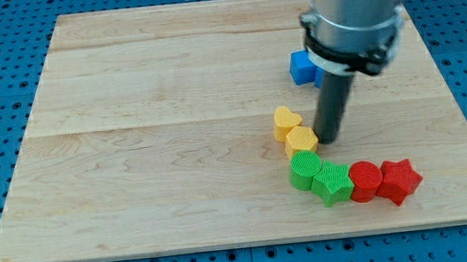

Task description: Place your arm to the top of the red circle

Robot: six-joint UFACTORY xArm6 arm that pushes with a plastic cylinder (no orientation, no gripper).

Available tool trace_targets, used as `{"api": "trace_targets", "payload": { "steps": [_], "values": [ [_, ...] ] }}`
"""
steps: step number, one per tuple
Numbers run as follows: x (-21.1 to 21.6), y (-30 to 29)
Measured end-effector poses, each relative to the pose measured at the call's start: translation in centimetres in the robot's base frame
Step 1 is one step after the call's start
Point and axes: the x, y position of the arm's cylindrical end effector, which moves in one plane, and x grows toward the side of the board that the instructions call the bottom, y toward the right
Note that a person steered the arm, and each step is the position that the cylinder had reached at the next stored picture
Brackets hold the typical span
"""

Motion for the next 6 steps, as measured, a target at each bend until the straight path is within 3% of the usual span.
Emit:
{"api": "trace_targets", "payload": {
  "steps": [1,2,3,6],
  "values": [
    [-3.3,-1.7],
    [-3.1,2.6],
    [0.3,3.4],
    [4.7,3.4]
  ]
}}
